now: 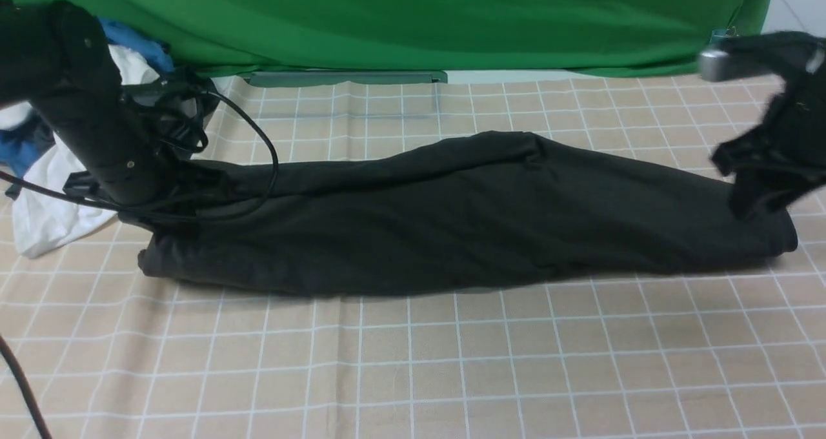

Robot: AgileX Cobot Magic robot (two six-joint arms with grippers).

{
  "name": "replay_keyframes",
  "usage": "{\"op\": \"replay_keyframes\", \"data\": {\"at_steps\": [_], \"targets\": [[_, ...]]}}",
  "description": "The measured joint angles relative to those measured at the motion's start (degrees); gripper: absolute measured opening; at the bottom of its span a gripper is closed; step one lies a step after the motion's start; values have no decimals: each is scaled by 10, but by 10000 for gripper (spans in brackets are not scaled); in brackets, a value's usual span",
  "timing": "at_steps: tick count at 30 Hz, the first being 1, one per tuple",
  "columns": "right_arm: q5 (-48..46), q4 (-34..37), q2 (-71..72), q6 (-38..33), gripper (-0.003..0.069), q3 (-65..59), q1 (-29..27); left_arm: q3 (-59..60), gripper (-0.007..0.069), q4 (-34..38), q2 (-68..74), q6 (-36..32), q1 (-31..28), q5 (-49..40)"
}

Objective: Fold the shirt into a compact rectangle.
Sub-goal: 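Pull the folded dark garment lengthwise by its ends to straighten it flat on the table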

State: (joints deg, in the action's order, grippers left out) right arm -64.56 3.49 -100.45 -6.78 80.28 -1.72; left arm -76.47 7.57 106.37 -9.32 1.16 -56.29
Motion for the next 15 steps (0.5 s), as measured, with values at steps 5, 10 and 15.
{"op": "replay_keyframes", "data": {"at_steps": [5, 10, 15], "targets": [[43, 0, -35, 15, 536, -1, -61, 0, 20, 0, 0, -1, 0, 11], [78, 9, -89, 13, 545, -1, -72, 1, 20, 0, 0, -1, 0, 14], [90, 37, -134, -50, 310, -1, -72, 1, 20, 5, 0, -1, 0, 18]]}}
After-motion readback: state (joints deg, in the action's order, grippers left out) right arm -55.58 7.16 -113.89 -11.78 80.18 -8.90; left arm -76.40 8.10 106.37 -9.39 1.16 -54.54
